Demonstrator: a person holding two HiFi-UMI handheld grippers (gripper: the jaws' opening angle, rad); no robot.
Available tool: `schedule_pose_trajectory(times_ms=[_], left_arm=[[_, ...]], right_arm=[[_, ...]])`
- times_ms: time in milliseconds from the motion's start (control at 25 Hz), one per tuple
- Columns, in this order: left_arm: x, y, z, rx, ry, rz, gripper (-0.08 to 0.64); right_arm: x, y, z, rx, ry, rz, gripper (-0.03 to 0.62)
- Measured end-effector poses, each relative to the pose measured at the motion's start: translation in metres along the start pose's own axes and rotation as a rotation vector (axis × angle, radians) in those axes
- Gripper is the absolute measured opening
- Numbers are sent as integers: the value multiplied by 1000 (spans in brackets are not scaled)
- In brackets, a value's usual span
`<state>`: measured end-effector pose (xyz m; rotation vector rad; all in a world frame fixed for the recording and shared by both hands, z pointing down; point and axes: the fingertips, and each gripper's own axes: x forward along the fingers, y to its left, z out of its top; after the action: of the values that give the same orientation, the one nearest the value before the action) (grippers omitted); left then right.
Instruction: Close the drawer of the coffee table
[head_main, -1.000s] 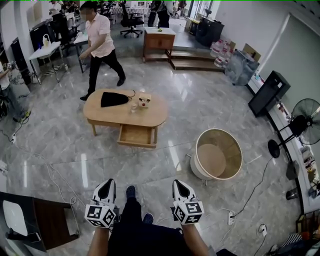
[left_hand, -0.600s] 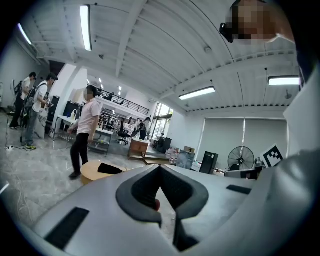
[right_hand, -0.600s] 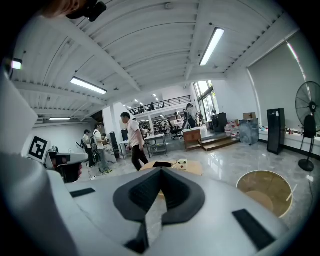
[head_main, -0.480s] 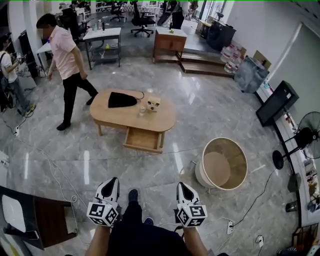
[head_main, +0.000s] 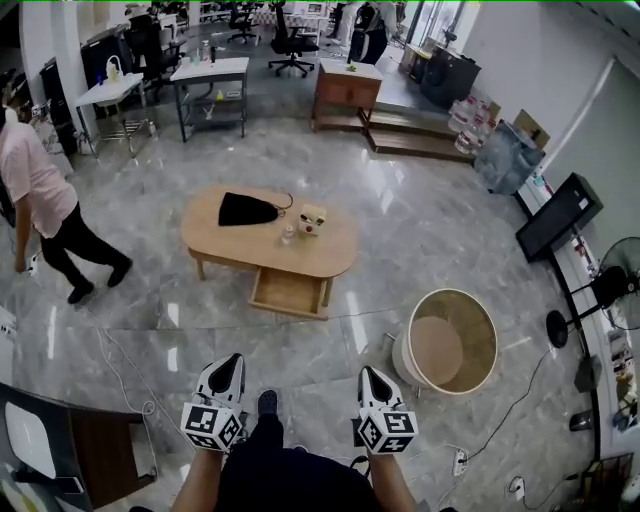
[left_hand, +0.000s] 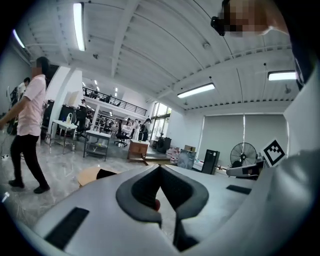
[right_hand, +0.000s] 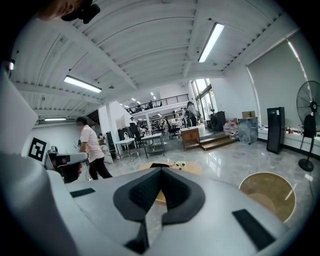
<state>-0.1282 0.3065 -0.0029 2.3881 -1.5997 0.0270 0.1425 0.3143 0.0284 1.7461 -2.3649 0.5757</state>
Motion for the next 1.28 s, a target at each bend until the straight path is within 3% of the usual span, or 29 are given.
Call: schedule_pose_trajectory(times_ms=[160,440,640,920,1280], left_arm=[[25,28,8,-3,5,9,25],[71,63,36,63,-10,-49,25],[103,92,52,53,-9,-87,25],[126,108,65,55,-11,-140,25],[145,118,58,44,18,-146,25]], right_arm=[[25,-1,9,2,-1,-30,26],[71,0,29,8,-9,-93,26],[105,4,46,19,-23,-142,26],[127,21,52,32,-37,-155,26],[143,15,55,46,-31,-166,26]])
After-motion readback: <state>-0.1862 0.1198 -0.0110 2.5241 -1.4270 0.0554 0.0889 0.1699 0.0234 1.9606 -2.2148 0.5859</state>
